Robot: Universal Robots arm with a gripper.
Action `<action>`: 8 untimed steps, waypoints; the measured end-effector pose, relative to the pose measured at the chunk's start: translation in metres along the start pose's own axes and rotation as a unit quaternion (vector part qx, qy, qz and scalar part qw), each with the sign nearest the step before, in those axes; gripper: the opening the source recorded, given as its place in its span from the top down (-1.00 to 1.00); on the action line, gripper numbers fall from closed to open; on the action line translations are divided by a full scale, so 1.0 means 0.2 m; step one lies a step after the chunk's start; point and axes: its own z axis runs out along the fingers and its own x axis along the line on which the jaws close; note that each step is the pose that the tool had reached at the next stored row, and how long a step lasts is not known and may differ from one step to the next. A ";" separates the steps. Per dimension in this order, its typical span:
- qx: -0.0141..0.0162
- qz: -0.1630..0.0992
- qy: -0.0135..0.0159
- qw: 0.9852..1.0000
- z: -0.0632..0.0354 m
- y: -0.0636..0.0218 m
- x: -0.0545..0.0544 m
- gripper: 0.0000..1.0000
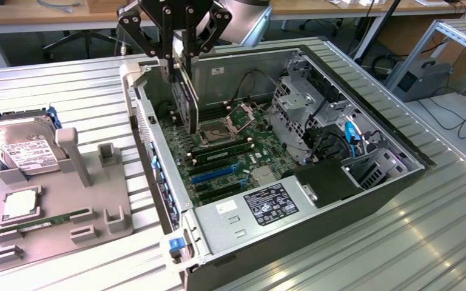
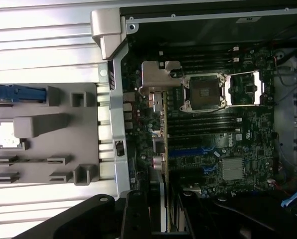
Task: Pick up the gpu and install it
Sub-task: 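Pick up the gpu and move the gpu toward the slot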
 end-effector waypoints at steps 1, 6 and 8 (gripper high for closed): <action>0.000 0.000 0.000 1.000 0.000 0.000 0.00 0.45; 0.003 0.000 0.000 1.000 0.003 0.002 -0.03 0.45; 0.004 0.000 0.000 1.000 0.004 0.003 -0.04 0.45</action>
